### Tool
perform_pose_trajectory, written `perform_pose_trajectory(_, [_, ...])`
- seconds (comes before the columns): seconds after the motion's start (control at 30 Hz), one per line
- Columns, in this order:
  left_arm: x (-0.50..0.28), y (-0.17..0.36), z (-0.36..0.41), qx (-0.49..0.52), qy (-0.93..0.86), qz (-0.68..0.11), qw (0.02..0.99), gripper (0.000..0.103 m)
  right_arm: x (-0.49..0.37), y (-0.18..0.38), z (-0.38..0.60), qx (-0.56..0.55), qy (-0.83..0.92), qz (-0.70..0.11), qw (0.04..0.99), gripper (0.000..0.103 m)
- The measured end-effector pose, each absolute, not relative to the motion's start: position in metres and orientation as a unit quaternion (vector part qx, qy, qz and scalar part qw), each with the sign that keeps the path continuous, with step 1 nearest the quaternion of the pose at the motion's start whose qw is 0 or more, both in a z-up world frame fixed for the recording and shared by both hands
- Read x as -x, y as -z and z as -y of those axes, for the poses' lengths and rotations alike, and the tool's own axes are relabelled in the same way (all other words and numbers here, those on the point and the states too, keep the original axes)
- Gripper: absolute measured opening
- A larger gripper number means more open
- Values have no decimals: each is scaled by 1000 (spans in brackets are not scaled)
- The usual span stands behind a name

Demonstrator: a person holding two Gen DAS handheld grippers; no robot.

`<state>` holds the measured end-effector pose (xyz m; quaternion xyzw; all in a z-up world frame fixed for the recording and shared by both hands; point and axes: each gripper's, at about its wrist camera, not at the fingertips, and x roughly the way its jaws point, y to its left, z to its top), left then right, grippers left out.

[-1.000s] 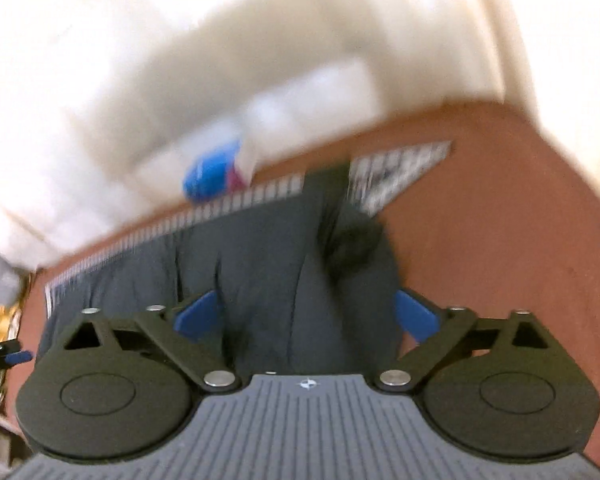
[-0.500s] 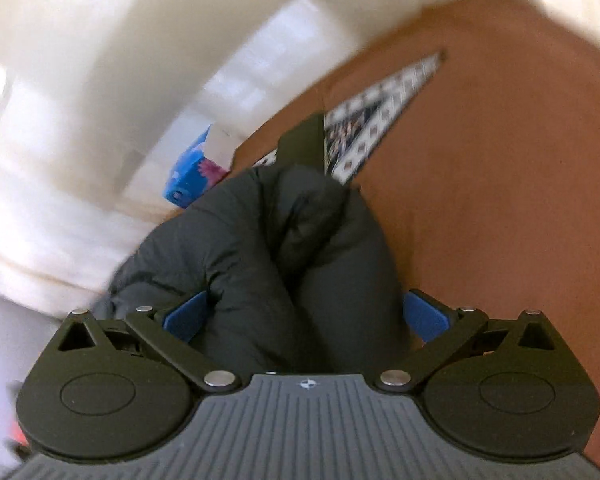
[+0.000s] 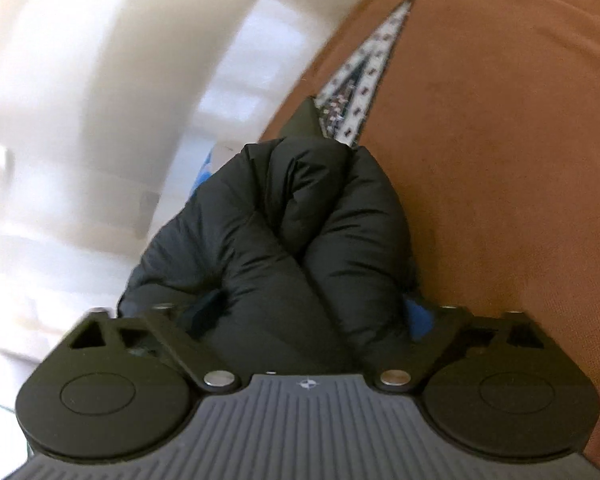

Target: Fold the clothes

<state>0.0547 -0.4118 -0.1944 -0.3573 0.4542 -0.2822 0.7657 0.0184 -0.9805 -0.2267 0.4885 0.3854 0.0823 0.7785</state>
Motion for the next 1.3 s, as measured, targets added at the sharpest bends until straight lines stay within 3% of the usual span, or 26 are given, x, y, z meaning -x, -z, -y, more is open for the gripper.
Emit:
perform_pose_trajectory(0.07, [-51, 190, 412, 368, 293, -446, 762, 62, -12, 214, 976, -497, -66, -383, 776, 49])
perform_pose_trajectory(0.1, [-50, 187, 413, 366, 298, -443, 763, 60, -8, 205, 974, -490, -59, -383, 781, 41])
perform_pose_trajectory(0.23, [-46, 171, 410, 364, 317, -429, 763, 37, 6, 175, 970, -481, -48, -366, 795, 28])
perform_pose_trajectory(0.37, [-46, 141, 417, 335, 353, -406, 774, 27, 15, 143, 971, -486, -58, -323, 810, 24])
perform_pose_trajectory(0.8, [-101, 61, 478, 295, 434, -326, 787, 25, 16, 35, 999, -449, -72, -223, 862, 23])
perform_pose_trajectory(1.0, [-127, 46, 542, 271, 429, -308, 805, 25, -6, 3, 1042, -420, -59, -211, 881, 23])
perform_pose_trajectory(1.13, [-141, 52, 589, 266, 403, -309, 819, 25, -38, 3, 1083, -405, -55, -226, 884, 23])
perform_pose_trajectory(1.3, [-163, 80, 659, 269, 330, -328, 843, 26, -99, 49, 1156, -398, -61, -268, 875, 23])
